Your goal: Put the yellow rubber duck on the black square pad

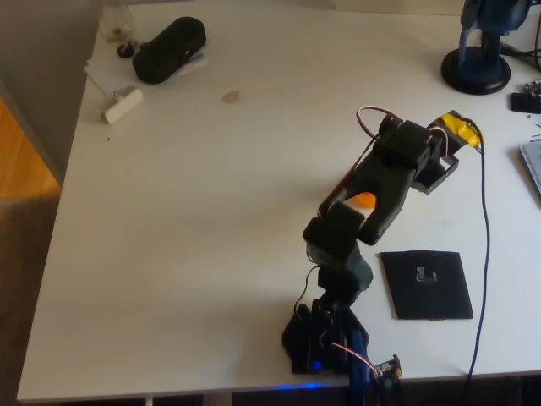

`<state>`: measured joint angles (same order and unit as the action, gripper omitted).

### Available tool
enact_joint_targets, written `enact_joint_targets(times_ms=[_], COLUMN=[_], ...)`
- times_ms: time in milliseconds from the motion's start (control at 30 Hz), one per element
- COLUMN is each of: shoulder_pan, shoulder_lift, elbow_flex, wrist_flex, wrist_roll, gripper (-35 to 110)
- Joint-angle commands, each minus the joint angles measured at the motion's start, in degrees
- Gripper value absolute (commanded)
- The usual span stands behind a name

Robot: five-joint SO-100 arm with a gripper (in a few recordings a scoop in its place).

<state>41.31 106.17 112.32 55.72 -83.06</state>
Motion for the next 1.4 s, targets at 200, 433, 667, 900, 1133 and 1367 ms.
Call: enact_joint_targets(times_ms=[200,433,667,900,1133,1367], shoulder_pan=[-7.82,-14.41,-13.8,-6.94,-4.57,-5.19], shoulder_lift=[-0.26,-0.18,-0.26,0.35,-0.26,-4.13], elbow_flex=[-1.14,-1.32,-0.18,3.08,2.99,3.08], wrist_flex=[-1.67,-1.67,-1.58,-1.58,-1.67,-1.67], wrist_roll=[5.19,10.55,10.55,10.46,10.46,10.46], gripper=[34,34,34,34,34,34])
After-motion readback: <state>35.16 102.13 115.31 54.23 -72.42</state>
